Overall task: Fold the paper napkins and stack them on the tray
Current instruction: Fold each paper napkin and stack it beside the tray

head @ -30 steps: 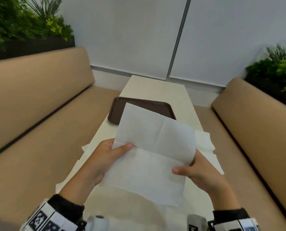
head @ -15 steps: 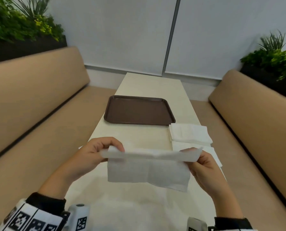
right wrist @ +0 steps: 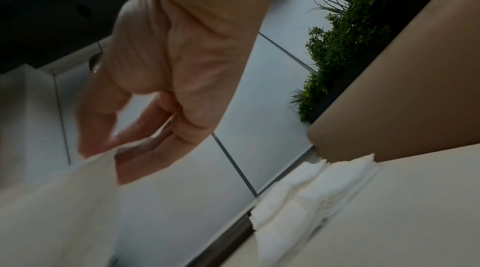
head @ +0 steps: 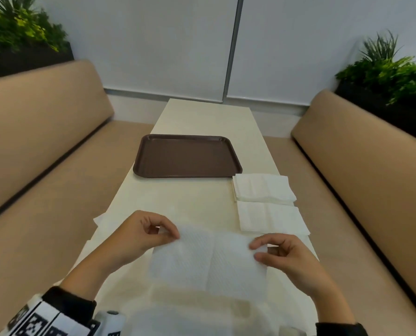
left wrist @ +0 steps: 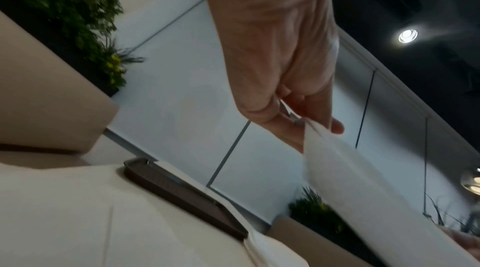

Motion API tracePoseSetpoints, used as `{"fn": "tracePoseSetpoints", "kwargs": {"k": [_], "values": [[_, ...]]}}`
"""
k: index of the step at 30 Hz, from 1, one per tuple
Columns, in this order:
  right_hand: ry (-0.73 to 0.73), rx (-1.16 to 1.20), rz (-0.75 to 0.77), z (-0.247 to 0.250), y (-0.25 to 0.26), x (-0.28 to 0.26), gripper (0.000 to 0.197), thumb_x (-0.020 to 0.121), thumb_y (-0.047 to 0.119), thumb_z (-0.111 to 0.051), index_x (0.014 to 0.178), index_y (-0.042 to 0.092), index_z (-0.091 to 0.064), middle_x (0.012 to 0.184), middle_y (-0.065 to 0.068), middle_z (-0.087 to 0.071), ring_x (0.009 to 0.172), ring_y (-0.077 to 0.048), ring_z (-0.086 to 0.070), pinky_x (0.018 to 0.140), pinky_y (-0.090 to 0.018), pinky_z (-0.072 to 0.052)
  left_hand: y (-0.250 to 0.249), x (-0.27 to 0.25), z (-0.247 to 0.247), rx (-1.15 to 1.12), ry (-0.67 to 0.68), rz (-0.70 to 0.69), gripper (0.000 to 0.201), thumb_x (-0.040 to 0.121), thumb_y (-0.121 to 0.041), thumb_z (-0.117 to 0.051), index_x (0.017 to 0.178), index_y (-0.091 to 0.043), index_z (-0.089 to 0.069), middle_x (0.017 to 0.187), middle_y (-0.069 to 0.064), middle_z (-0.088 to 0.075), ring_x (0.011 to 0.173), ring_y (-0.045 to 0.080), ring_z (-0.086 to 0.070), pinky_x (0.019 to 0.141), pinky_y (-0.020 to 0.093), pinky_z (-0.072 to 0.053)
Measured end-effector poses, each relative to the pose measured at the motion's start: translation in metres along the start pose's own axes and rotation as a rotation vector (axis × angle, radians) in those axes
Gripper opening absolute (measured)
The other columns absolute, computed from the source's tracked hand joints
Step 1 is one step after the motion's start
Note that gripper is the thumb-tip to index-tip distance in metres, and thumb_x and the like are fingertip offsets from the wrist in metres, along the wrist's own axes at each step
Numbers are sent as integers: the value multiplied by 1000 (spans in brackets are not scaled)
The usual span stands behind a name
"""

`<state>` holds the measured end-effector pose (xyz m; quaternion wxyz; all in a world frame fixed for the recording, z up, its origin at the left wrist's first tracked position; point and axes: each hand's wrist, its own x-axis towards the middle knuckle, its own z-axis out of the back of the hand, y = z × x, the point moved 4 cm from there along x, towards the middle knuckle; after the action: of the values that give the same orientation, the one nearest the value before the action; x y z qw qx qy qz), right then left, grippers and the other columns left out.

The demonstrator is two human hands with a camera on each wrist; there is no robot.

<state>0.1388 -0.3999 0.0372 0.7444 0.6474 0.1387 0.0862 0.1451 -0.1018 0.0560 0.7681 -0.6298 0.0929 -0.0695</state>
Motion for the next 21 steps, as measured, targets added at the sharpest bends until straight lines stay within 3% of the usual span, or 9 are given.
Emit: {"fn": "tracePoseSetpoints", "kwargs": {"k": [2, 4, 6, 9, 11, 13, 15, 18, 21], "values": [[-80, -29, -94, 15, -18, 0, 23, 81, -6, -67, 78, 13, -78, 92, -7, -74, 82, -18, -68, 75, -24, -54, 10, 15, -17, 65, -5, 51, 27, 81, 3, -68, 71, -19, -78, 79, -1, -75, 74, 6, -67, 68, 10, -47], [-169, -24, -145, 35, -28, 4, 20, 84, -3, -65, 80, 13, -77, 95, -9, -74, 81, -18, -69, 76, -29, -55, 15, 34, -39, 45, -8, 97, 25, 83, 2, -67, 79, -20, -78, 87, -3, -76, 80, 5, -68, 71, 12, -48], [-279, -12, -158, 61, -27, 13, 15, 81, 0, -69, 88, 12, -75, 100, -10, -72, 79, -21, -71, 75, -33, -56, 19, 61, -65, -52, 15, 138, 24, 81, 3, -68, 89, -18, -76, 96, -2, -74, 84, 11, -70, 71, 19, -53], [-422, -72, -160, 103, -21, 36, 24, 80, 2, -72, 100, 13, -68, 101, -10, -69, 74, -21, -72, 62, -28, -57, 22, 113, -102, -135, 26, 151, 30, 79, 8, -68, 98, -16, -69, 108, 4, -67, 90, 18, -66, 70, 22, -56], [-507, -187, -165, 130, -25, 59, 22, 83, 4, -70, 96, 22, -66, 102, -13, -68, 75, -24, -70, 58, -27, -56, 26, 150, -122, -144, -19, 138, 30, 80, 8, -66, 99, -15, -68, 111, 10, -64, 92, 19, -62, 72, 21, -53], [-548, -330, -198, 152, -36, 82, 23, 85, 7, -68, 93, 28, -65, 108, -15, -66, 85, -27, -67, 69, -35, -58, 34, 182, -138, -100, -61, 158, 30, 81, 6, -66, 105, -12, -68, 114, 11, -60, 101, 21, -58, 79, 25, -49], [-553, -412, -263, 167, -50, 102, 25, 85, 6, -67, 104, 23, -65, 114, -13, -63, 92, -28, -63, 81, -39, -55, 46, 205, -150, 3, -84, 184, 33, 81, 3, -68, 112, -8, -67, 112, 8, -58, 110, 22, -55, 89, 27, -47], [-469, -576, -339, 175, -67, 122, 38, 87, 2, -64, 123, 11, -58, 122, -11, -56, 100, -27, -57, 79, -29, -47, 64, 227, -164, 181, -84, 201, 41, 79, 0, -70, 118, -7, -64, 121, 9, -61, 114, 22, -55, 95, 25, -44], [-391, -791, -384, 177, -81, 134, 44, 88, 4, -61, 130, 12, -54, 136, -9, -48, 119, -28, -50, 91, -29, -42, 77, 237, -175, 314, -72, 204, 43, 78, -3, -72, 120, -7, -62, 126, 10, -60, 114, 23, -57, 95, 23, -42]]}}
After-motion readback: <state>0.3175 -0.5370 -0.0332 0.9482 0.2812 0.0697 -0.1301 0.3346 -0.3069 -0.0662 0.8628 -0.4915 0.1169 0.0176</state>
